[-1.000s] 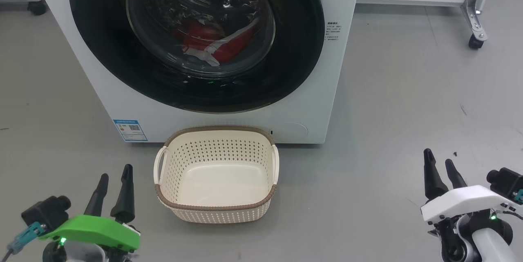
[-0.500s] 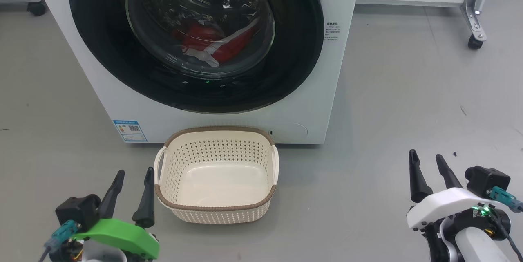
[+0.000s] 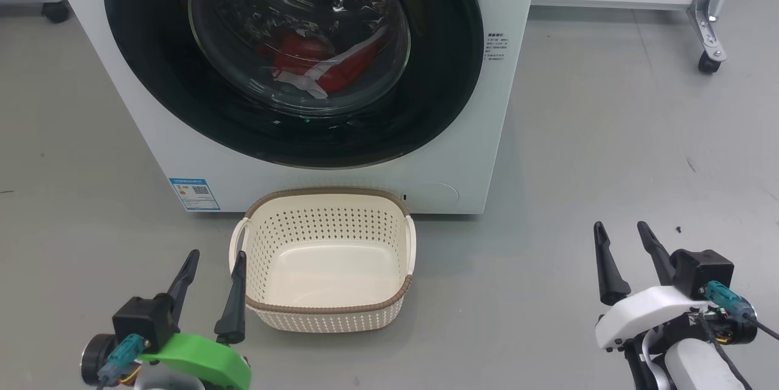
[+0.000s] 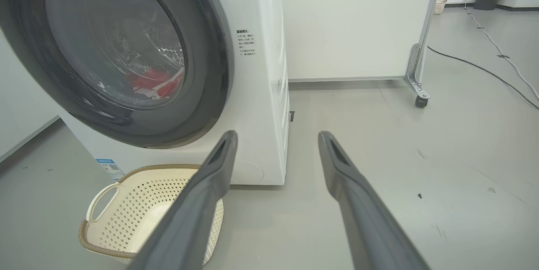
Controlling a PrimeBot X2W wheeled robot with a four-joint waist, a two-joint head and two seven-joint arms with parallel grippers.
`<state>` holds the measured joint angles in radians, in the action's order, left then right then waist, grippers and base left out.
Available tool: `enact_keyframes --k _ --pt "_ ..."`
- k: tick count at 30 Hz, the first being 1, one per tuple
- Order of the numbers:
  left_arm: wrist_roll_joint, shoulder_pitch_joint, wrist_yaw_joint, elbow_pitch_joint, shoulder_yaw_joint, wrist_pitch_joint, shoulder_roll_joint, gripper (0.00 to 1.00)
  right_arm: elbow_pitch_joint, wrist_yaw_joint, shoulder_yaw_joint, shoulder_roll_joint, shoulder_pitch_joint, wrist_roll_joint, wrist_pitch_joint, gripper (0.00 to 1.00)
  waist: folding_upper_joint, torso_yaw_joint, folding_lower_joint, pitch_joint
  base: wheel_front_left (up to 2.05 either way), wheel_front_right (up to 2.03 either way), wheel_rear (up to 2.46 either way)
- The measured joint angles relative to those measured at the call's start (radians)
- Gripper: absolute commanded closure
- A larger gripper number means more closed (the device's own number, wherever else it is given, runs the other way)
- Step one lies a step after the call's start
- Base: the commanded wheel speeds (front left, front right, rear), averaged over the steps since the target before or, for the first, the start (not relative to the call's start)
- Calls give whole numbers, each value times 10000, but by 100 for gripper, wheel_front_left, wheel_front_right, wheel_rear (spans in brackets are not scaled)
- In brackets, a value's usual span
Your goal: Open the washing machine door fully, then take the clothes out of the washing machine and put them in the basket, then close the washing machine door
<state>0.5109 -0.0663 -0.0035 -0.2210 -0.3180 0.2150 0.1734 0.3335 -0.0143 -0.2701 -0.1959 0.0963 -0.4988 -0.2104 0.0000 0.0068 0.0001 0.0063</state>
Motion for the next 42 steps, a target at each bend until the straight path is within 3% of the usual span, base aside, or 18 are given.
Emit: enact_keyframes --k 13,18,42 --pt "-913 1 249 -272 25 341 -230 0 132 84 19 138 34 1101 -351 0 0 -8 0 1 0 0 0" --pt "-880 1 249 -364 219 343 -359 0 192 73 378 433 33 895 -387 0 0 -20 0 5 0 0 0" --pt "-731 -17 69 -706 441 343 -464 0 481 -288 658 443 32 1233 -387 0 0 -27 0 -20 0 0 0"
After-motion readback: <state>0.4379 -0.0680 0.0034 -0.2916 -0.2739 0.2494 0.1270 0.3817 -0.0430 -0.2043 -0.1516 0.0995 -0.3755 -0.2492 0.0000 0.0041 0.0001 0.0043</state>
